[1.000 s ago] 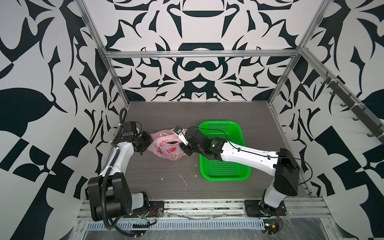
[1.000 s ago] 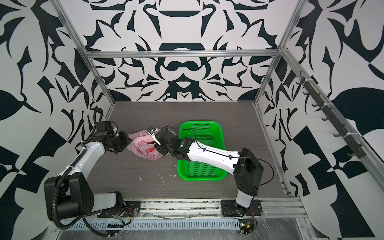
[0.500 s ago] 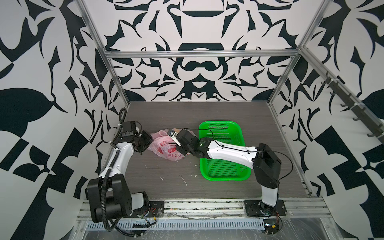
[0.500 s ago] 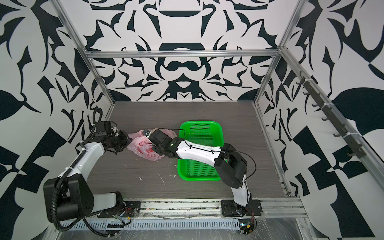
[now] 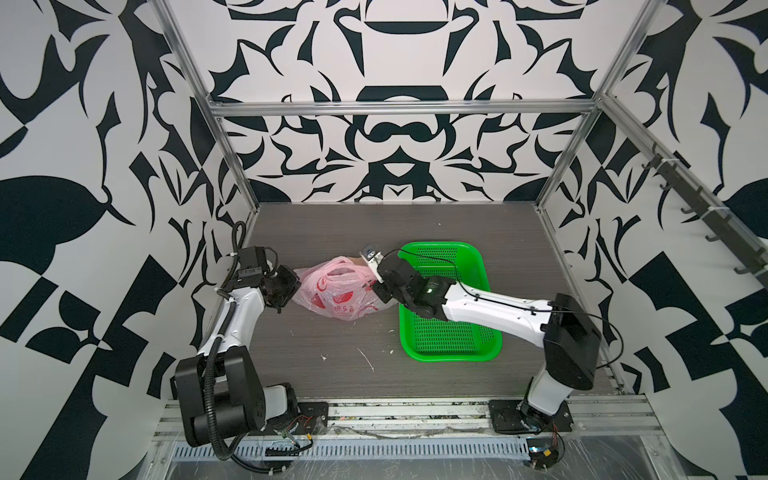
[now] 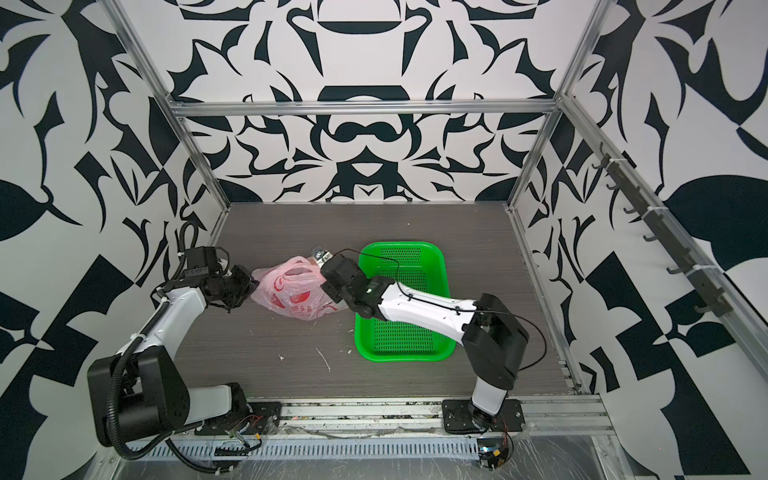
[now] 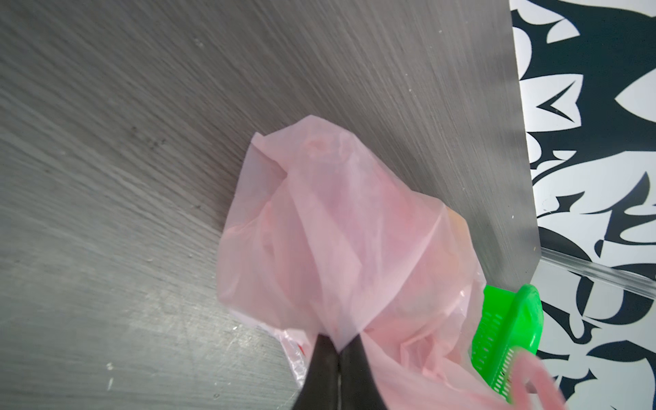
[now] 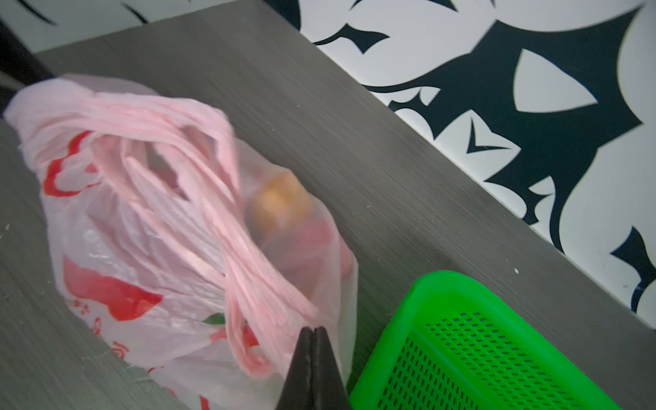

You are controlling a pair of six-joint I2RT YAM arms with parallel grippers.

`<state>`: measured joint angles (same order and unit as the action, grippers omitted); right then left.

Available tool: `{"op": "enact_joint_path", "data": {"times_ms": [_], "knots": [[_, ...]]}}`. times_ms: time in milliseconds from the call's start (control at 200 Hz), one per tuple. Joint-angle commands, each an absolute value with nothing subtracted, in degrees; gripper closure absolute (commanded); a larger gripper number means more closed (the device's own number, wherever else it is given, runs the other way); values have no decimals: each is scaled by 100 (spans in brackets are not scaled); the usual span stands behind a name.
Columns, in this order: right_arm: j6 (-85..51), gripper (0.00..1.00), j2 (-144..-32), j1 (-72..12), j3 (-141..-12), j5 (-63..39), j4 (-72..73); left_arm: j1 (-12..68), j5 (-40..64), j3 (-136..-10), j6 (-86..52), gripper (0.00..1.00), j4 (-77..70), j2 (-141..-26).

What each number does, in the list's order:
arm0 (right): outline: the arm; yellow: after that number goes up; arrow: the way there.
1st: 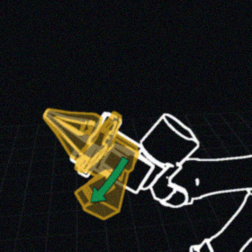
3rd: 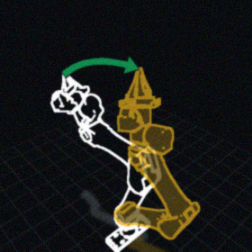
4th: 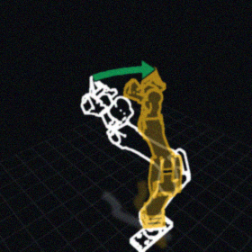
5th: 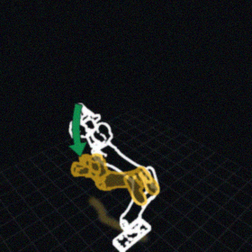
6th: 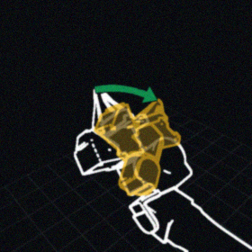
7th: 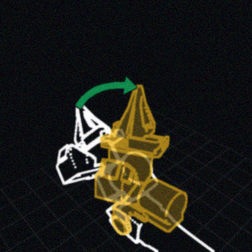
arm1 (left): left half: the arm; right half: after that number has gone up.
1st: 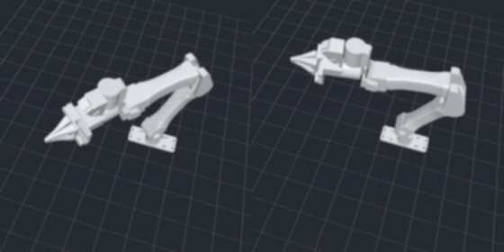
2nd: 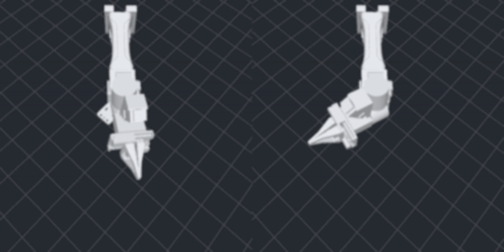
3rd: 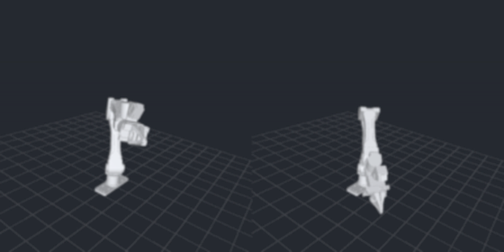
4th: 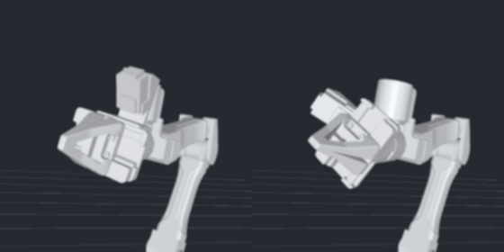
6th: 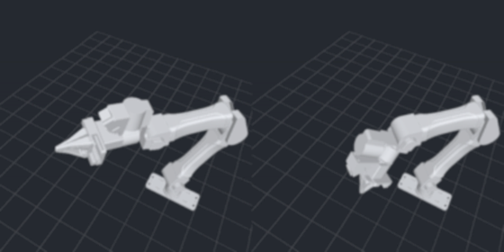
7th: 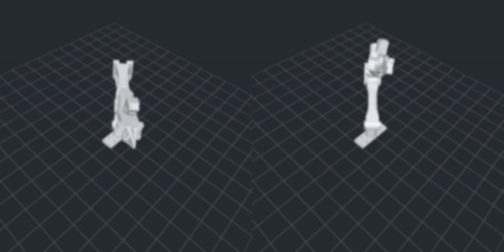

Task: Untie the knot of the plastic bag and take out the fruit
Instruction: Untie the plastic bag at the center of the table.

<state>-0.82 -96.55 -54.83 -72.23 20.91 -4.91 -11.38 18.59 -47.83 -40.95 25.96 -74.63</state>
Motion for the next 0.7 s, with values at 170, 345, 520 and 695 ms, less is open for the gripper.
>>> {"op": "enact_joint_path", "data": {"times_ms": [170,345,520,695], "knots": [[-882,100,-9380,-5106,-6984,1581,-428,-1195,2525,-4613,-4111,80,2498,-7418],[-984,100,-9534,-5111,-7081,1393,-407,-1116,2483,-4780,-3608,44,3248,-6838],[-1033,100,-9580,-5111,-7115,1294,-312,-531,1746,-5269,-3091,11,4100,-6440],[-1096,100,-9537,-5109,-7092,1218,-273,917,95,-5988,-2822,0,4878,-6604]]}}
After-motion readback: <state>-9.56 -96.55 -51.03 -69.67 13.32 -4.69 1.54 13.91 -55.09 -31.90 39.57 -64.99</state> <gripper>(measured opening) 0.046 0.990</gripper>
